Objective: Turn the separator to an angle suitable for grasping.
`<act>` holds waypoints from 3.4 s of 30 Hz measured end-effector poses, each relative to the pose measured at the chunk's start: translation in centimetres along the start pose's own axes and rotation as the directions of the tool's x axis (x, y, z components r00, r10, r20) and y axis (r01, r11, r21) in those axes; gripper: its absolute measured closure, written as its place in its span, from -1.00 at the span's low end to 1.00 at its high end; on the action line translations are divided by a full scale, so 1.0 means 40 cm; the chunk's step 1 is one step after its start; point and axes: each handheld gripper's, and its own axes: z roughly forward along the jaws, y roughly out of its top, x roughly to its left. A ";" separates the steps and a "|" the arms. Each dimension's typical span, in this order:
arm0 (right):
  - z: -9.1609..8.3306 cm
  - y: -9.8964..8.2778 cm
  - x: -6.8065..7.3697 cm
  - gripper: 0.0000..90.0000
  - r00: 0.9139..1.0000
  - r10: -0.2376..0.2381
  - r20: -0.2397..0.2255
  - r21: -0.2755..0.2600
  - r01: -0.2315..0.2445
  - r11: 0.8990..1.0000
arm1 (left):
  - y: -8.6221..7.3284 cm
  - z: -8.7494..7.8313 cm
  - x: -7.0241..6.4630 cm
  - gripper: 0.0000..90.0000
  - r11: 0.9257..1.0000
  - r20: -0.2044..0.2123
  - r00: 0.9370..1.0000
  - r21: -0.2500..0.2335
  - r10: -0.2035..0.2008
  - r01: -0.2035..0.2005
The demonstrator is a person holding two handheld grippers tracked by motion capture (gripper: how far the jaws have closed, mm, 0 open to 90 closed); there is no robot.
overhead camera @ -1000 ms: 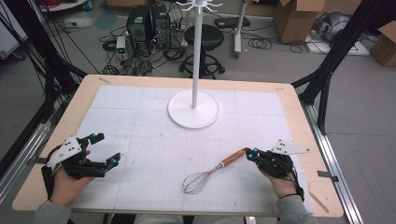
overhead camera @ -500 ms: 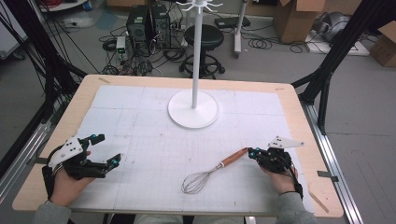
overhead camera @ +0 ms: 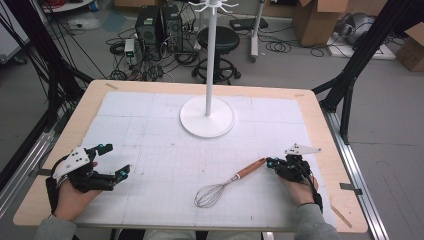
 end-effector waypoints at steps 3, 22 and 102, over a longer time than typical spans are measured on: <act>0.006 0.002 -0.005 1.00 1.000 0.001 0.007 0.009 -0.001 1.000 | 0.000 0.000 0.000 -0.96 1.000 0.000 1.000 0.001 0.000 0.000; 0.020 0.007 -0.011 1.00 1.000 -0.007 0.013 0.034 0.007 0.999 | -0.001 0.002 0.000 -0.96 1.000 0.003 1.000 0.009 0.007 -0.007; 0.196 0.139 0.032 1.00 0.985 -0.166 -0.048 0.087 0.169 0.982 | -0.012 -0.029 -0.002 -0.96 1.000 -0.047 0.999 0.018 0.012 -0.011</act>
